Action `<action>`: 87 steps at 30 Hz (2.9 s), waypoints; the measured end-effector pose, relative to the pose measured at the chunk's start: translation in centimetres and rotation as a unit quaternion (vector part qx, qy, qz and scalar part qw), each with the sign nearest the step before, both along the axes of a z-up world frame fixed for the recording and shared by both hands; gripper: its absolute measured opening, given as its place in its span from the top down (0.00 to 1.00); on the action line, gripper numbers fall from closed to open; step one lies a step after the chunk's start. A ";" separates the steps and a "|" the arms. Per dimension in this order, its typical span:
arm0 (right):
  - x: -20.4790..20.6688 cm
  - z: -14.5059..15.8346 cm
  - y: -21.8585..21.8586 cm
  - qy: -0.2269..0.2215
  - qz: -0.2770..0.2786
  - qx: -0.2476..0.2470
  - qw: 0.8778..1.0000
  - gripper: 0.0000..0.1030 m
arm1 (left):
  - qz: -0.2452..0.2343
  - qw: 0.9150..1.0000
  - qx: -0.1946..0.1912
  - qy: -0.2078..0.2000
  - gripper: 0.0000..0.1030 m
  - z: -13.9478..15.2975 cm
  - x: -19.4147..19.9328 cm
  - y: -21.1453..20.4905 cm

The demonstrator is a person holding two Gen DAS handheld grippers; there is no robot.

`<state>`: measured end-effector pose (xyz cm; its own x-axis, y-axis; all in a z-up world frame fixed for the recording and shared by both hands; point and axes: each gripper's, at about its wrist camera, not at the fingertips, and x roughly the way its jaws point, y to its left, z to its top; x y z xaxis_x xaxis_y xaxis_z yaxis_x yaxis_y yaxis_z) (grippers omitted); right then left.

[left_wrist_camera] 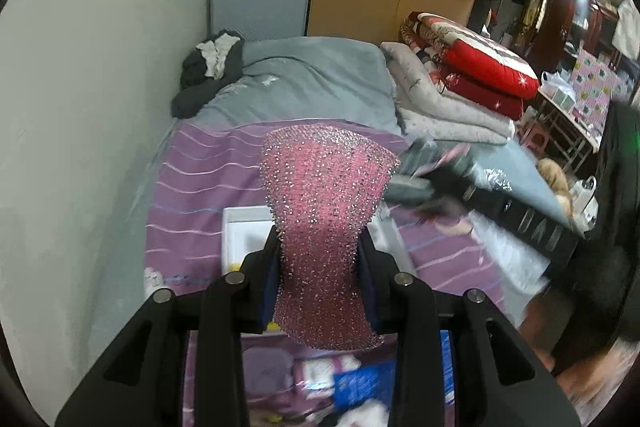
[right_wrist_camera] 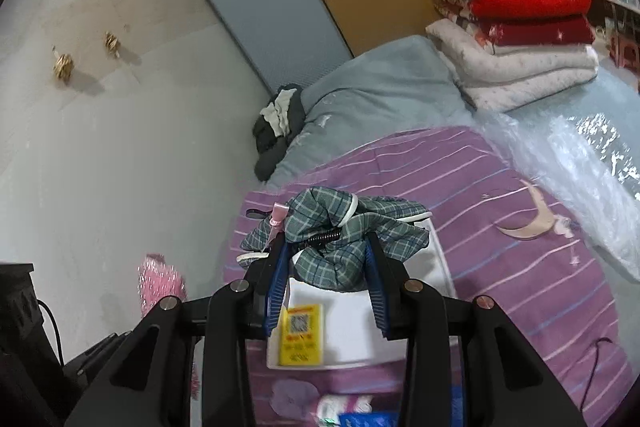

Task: Organize soft objects
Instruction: 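Carry the pink sponge and plaid pouch over the white tray with both grippers, then lower the sponge and pouch into the tray and open both grippers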

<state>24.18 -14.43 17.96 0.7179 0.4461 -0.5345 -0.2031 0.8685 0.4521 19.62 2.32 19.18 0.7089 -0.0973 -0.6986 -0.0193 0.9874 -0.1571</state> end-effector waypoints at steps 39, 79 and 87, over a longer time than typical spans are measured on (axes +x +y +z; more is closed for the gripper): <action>1.0 -14.2 -0.3 0.026 -0.048 -0.074 0.996 0.65 | 0.120 0.978 -0.066 0.155 0.34 -19.1 4.4 4.5; 3.1 -14.8 5.7 0.149 0.041 -0.210 0.965 0.66 | 0.208 0.966 -0.008 0.154 0.39 -19.3 4.5 4.0; 7.3 -16.8 6.9 0.167 0.024 -0.186 0.968 0.59 | 0.184 0.972 -0.043 0.139 0.29 -19.3 4.7 4.5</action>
